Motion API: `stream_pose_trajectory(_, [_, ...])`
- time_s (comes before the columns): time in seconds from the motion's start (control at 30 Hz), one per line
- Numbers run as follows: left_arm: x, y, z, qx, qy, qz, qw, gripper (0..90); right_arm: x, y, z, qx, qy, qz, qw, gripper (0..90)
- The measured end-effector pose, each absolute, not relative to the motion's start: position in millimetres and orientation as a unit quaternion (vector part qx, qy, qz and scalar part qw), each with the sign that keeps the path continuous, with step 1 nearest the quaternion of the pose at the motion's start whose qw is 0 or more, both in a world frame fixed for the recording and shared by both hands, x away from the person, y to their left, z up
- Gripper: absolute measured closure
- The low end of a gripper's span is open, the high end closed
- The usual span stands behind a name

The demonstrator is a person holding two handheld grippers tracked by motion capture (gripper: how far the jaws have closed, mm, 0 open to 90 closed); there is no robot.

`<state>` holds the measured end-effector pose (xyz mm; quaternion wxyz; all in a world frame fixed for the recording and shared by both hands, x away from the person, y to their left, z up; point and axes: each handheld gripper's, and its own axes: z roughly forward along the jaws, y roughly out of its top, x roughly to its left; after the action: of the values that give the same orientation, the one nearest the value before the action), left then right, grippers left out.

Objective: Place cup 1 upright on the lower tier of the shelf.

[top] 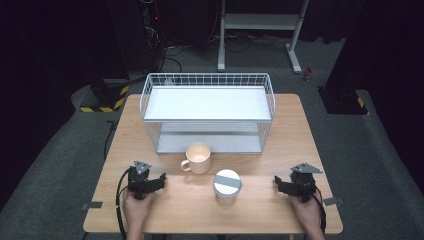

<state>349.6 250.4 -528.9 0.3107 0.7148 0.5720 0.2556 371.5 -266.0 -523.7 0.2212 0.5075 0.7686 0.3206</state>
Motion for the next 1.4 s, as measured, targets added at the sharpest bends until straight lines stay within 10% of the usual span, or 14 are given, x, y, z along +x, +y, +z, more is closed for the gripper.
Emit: stream_pose_trajectory(1.4, [349,251,-529,0.706,0.58,0.26,0.312,21.5,348,-258,-518,0.469,0.766,0.388,0.204,18.4])
